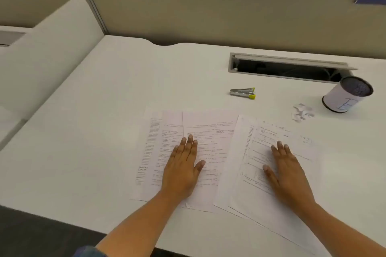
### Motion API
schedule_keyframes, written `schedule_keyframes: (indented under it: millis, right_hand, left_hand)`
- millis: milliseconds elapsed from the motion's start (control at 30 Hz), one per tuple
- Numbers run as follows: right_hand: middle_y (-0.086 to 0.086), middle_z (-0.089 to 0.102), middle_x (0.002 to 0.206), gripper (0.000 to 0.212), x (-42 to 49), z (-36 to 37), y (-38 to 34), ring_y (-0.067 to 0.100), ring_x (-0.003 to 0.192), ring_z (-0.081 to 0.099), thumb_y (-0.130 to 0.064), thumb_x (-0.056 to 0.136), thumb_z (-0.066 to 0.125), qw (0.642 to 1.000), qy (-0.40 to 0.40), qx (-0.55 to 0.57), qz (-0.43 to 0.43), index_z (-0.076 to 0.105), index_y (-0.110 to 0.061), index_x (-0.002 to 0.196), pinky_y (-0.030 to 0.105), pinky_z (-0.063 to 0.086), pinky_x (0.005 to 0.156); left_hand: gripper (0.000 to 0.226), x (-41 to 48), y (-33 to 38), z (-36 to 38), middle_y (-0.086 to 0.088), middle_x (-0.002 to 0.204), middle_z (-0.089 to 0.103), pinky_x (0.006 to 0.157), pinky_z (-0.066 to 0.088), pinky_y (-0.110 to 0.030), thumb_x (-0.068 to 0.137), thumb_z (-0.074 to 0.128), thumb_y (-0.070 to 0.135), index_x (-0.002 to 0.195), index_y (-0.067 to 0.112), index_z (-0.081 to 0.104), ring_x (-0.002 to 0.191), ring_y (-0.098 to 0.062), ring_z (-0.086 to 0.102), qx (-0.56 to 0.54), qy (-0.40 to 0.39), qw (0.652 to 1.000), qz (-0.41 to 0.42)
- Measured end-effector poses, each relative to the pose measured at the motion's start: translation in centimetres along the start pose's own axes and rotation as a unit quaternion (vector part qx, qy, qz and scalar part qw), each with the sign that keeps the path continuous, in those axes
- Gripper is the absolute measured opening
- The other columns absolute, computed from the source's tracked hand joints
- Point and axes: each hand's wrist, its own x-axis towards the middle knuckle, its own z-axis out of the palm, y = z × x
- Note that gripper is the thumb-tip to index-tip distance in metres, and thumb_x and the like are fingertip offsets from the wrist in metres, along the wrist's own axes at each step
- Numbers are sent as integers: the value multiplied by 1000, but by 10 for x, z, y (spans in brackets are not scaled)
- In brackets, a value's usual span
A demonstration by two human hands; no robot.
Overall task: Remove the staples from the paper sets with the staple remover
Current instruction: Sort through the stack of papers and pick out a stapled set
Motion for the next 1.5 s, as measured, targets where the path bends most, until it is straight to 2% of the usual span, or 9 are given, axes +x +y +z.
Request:
schedule_keyframes:
  millis: [233,400,600,867,933,1033,1200,1400,1500]
  right_hand:
    - [1,12,164,78,-2,5,2,16,152,5,-63,93,21,1000,-14,-16,-3,23,-15,155,38,11,123]
    - [-5,8,165,75,-11,-5,-6,8,151,-3,-62,94,24,1000,8,18,-2,20,-19,156,35,8,123]
    - [-6,8,164,81,-35,2,3,7,151,-1,-67,91,23,1000,-15,18,17,19,-19,156,34,6,123]
    - [-5,14,163,82,-40,8,4,11,151,6,-70,92,13,1000,-6,-18,19,21,-19,156,34,7,123]
    - [-5,14,163,82,-40,7,3,11,151,6,-70,92,13,1000,-8,-19,21,20,-19,156,34,6,123]
    - [-5,13,163,82,-40,7,4,12,151,6,-70,93,13,999,-14,-22,21,18,-19,156,34,6,123]
    - [-5,12,164,85,-39,6,1,12,152,4,-74,91,11,999,-24,-10,24,19,-19,156,35,7,123]
    - [-11,6,162,90,-31,5,-22,5,150,-2,-79,86,9,995,-59,74,-16,20,-23,156,30,1,122]
    - [-13,13,161,79,-30,-4,-28,5,150,6,-71,91,29,987,-55,151,10,26,-23,154,33,8,123]
  left_hand:
    - [84,-1,-6,3,4,165,2,125,6,-35,92,-2,69,157,17,8,152,-11,-3,3,-20,1000,-22]
    - [73,-1,14,-18,2,165,10,124,12,-37,99,38,53,156,15,15,153,-16,7,-104,40,986,-123]
    - [71,-5,46,-35,-4,154,39,114,35,-50,92,61,45,150,17,31,140,-27,38,-277,62,895,-344]
    - [71,16,65,-49,-9,139,52,100,47,-45,89,70,35,146,15,33,123,-29,54,-466,26,757,-457]
    - [44,21,66,-54,-11,115,64,82,53,-36,89,69,31,125,15,50,99,-26,63,-483,8,741,-467]
    - [17,22,69,-58,-3,86,71,54,46,-23,92,67,24,84,10,64,67,-15,62,-488,-38,761,-426]
    - [16,14,84,-51,11,103,70,75,52,-27,96,62,26,111,27,68,92,-12,66,-465,-113,814,-328]
    - [37,2,106,-36,9,117,66,86,50,-29,94,64,17,129,25,58,104,-15,62,-473,-131,822,-289]
    - [36,-3,106,-34,9,112,65,87,50,-28,96,60,12,130,23,58,106,-17,62,-471,-106,824,-295]
